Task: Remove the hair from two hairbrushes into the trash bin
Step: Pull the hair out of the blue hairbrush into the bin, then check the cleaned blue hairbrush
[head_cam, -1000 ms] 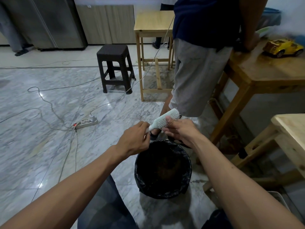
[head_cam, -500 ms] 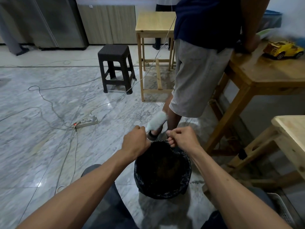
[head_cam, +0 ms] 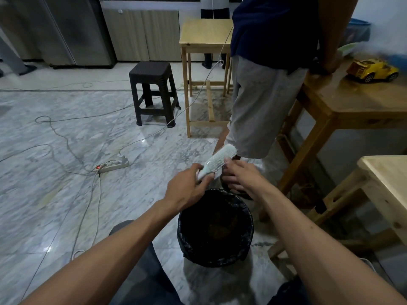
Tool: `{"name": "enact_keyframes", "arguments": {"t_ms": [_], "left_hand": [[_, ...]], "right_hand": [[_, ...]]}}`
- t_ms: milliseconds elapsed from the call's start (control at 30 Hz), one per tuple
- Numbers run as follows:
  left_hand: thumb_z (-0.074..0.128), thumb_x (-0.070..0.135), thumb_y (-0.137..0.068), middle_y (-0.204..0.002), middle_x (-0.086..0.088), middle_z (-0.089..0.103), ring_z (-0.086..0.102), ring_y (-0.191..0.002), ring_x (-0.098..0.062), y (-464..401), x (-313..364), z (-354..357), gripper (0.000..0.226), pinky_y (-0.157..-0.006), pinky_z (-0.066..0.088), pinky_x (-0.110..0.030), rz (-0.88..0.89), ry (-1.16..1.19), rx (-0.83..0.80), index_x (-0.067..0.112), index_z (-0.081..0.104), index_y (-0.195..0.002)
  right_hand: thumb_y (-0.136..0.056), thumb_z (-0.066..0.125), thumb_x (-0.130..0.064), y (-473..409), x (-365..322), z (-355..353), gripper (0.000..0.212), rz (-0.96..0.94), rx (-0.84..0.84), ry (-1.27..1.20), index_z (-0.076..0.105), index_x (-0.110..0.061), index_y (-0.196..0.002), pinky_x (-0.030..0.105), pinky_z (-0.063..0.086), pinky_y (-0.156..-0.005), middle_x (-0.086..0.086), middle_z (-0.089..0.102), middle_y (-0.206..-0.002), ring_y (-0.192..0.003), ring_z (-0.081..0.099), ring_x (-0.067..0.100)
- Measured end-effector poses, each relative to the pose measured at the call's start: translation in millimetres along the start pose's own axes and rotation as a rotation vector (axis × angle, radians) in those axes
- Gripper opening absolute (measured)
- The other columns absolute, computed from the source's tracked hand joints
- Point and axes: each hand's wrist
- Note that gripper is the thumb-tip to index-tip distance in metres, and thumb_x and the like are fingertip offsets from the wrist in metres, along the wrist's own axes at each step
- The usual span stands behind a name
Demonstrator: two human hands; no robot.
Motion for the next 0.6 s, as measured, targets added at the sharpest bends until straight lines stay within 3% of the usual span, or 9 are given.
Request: {"name": "enact_keyframes", "arguments": {"t_ms": [100,200,300,433,500,600], "left_hand": [[0.046,0.06,-0.094,-0.098,-0.005,0.072,0.066,-0.093,-0.028,-5.0,14.0,2.0,0.045,-0.07,0.05,-0.037,-0.008,0.121,-0.029,0.029,0.058,-0.125],[0.05,0.058,-0.094,-0.07,-0.001,0.065,0.064,-0.065,-0.022,-14.1,22.5,3.5,0.041,-0.062,0.052,-0.045,-0.031,0.353,-0.122,0.019,0.066,-0.093],[0.056,0.052,-0.093,-0.066,-0.003,0.063,0.06,-0.051,-0.019,-16.1,31.9,6.9,0.034,-0.056,0.055,-0.049,-0.015,0.511,-0.263,0.019,0.062,-0.091],[0.06,0.044,-0.093,-0.076,0.01,0.064,0.059,-0.063,-0.007,-18.5,64.2,2.5,0.021,-0.059,0.049,-0.034,0.178,0.401,-0.148,0.026,0.066,-0.102],[0.064,0.033,-0.091,-0.088,0.004,0.068,0.059,-0.072,-0.01,-23.6,88.5,-0.8,0.027,-0.064,0.046,-0.03,0.278,0.351,-0.077,0.02,0.067,-0.115],[0.065,0.026,-0.089,-0.097,-0.003,0.07,0.059,-0.08,-0.013,-29.2,125.0,-3.4,0.031,-0.064,0.041,-0.025,0.413,0.297,-0.033,0.014,0.067,-0.117]], "right_hand": [[-0.101,0.066,-0.024,2.6,-21.0,-1.4,0.017,-0.09,0.067,-0.197,0.07,-0.009,-0.098,0.036,0.06,-0.076,0.009,0.079,-0.087,-0.073,0.076,0.019],[-0.102,0.063,-0.018,9.0,-42.4,-8.1,0.012,-0.175,0.154,-0.183,0.071,-0.012,-0.095,0.028,0.062,-0.064,0.012,0.079,-0.09,-0.074,0.075,0.02],[-0.103,0.062,-0.017,13.8,-67.0,-36.4,0.009,-0.215,0.265,-0.246,0.07,-0.015,-0.099,0.031,0.064,-0.06,0.013,0.078,-0.098,-0.084,0.078,0.024],[-0.102,0.065,-0.018,26.9,-96.0,-81.2,0.01,-0.269,0.366,-0.214,0.073,-0.012,-0.103,0.026,0.058,-0.051,0.012,0.079,-0.097,-0.075,0.078,0.018],[-0.102,0.064,-0.017,38.2,-107.2,-97.7,0.012,-0.297,0.421,-0.214,0.071,-0.007,-0.105,0.026,0.058,-0.051,0.012,0.077,-0.096,-0.075,0.077,0.019],[-0.103,0.063,-0.016,64.7,-122.1,-124.3,0.01,-0.341,0.503,-0.206,0.067,-0.008,-0.106,0.024,0.059,-0.049,0.016,0.075,-0.104,-0.08,0.074,0.023]]}}
Point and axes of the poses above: each hand's wrist, its own y-axis away from the middle knuckle, its own z-axis out of the palm, x = y × z
